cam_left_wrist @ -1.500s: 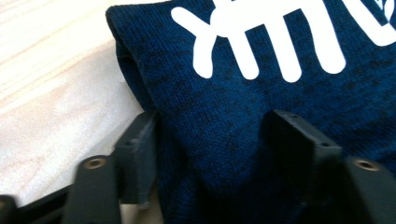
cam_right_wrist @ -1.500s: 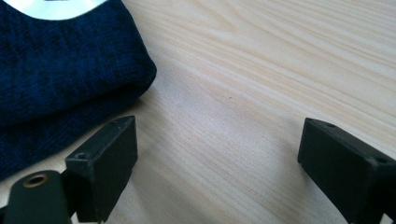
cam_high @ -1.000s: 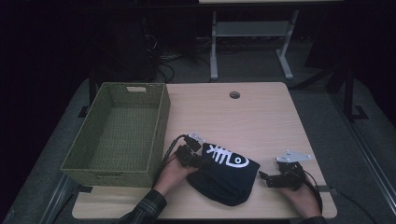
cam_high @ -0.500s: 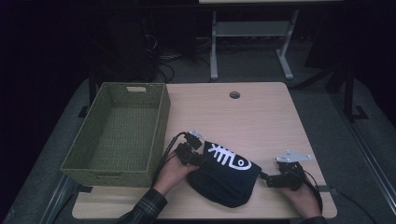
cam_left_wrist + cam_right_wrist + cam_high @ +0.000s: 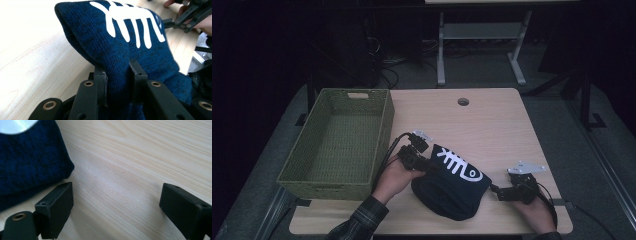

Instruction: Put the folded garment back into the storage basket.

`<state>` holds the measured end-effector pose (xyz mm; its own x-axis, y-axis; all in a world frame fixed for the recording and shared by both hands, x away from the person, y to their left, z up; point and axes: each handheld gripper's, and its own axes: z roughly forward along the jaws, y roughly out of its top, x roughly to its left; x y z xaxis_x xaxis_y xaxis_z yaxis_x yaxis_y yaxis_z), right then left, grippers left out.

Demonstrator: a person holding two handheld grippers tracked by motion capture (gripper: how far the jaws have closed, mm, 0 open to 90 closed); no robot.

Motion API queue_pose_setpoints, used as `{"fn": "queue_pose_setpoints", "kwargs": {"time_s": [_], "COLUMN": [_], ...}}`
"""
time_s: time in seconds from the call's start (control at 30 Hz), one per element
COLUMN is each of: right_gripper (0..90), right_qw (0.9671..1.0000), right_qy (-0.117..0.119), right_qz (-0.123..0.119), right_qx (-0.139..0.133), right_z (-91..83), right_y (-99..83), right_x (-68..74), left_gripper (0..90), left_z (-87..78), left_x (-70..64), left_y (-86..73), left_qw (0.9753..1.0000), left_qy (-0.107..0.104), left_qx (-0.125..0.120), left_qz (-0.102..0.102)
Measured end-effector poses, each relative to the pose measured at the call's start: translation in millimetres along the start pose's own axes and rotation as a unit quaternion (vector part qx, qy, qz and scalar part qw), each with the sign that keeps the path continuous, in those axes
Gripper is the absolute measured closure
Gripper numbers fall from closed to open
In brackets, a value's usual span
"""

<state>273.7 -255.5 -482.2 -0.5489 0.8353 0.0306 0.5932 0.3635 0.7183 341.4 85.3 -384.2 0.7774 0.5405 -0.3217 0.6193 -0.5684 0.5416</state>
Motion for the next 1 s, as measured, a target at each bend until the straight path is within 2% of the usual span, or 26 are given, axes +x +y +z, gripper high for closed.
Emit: {"fn": "queue_pose_setpoints", "kwargs": {"time_s": [0.3,0.67,1.0], "right_gripper": [11.5,11.6,11.6], "right_qw": [1.0000,1.0000,1.0000], "right_qy": [0.000,0.000,0.000], "right_qz": [0.000,0.001,0.001], "right_qx": [0.000,0.000,0.000], "right_z": [0.1,0.1,0.0], "right_y": [0.0,0.0,0.0], "right_x": [0.0,0.1,0.1], "left_gripper": [72.6,72.6,72.4], "left_z": [-18.0,-44.6,-65.2], "left_x": [-8.5,-19.8,-21.1], "left_y": [11.2,29.2,41.6], "left_qw": [0.9998,0.9993,0.9990], "left_qy": [-0.012,-0.004,0.008], "left_qx": [-0.009,-0.017,-0.008], "left_qz": [0.011,0.032,0.044]}}
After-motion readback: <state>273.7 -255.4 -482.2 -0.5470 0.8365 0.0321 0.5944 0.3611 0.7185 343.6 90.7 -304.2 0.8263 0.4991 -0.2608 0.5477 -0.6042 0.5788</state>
